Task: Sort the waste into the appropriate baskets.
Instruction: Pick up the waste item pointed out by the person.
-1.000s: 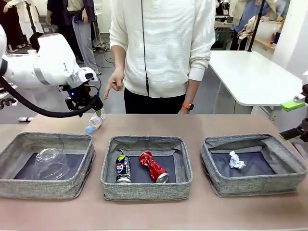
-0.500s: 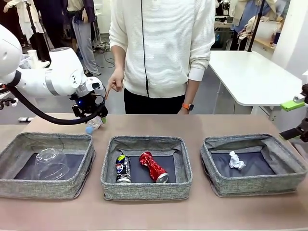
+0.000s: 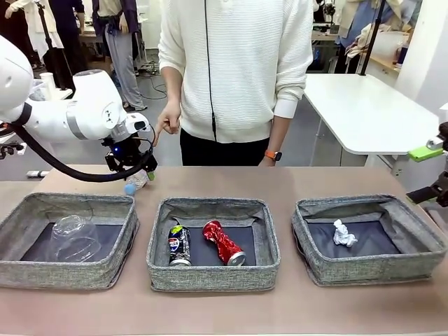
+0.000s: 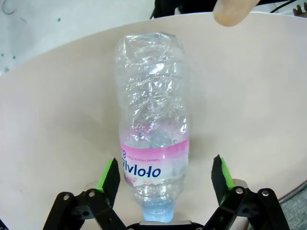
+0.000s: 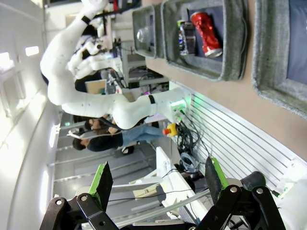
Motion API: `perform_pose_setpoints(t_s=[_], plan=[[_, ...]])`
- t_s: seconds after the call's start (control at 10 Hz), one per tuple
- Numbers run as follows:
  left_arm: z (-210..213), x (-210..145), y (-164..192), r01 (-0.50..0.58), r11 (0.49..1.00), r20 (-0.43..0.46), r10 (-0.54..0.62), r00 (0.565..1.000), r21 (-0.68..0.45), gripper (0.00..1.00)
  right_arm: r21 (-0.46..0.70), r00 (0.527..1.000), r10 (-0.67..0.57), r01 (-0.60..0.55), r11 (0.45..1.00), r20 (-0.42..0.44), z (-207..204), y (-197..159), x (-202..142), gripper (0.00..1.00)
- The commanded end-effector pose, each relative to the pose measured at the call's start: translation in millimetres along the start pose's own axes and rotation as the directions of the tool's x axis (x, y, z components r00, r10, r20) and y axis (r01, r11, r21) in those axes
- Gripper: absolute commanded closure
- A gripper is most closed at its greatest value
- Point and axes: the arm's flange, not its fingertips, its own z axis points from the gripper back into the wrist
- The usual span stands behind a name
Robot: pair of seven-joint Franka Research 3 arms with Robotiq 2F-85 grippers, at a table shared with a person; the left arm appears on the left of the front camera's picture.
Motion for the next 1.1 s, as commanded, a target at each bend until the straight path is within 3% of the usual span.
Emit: perform_pose_setpoints(t_s=[0.0,0.1,0.2,0.4,0.5,0.6,1.0], plan=[[3,4,0,-0.009,0.999,-0.026,0.01,1.0,0.048,0.57,0.016,1.0,0.011,-0.011,1.0,-0.002,2,2,0,0.0],[3,4,0,-0.009,0.999,-0.026,0.01,1.0,0.048,0.92,0.016,1.0,0.011,-0.011,1.0,-0.002,2,2,0,0.0],[3,4,0,-0.01,0.999,-0.025,0.011,1.0,0.045,1.0,0.016,1.0,0.011,-0.011,1.0,-0.002,2,2,0,0.0],[2,4,1,-0.011,0.999,-0.03,0.013,0.999,0.048,1.0,0.016,1.0,0.011,-0.011,1.0,-0.002,2,2,0,0.0],[3,5,1,-0.014,0.999,-0.03,0.016,0.999,0.047,0.94,0.016,1.0,0.011,-0.011,1.0,-0.002,2,2,0,0.0],[3,5,2,-0.024,0.999,-0.028,0.025,0.999,0.047,1.0,0.016,1.0,0.011,-0.011,1.0,-0.002,2,2,0,0.0],[13,4,11,-0.097,0.994,-0.061,0.1,0.993,0.05,1.0,0.016,1.0,0.011,-0.011,1.0,-0.002,2,2,0,0.0]])
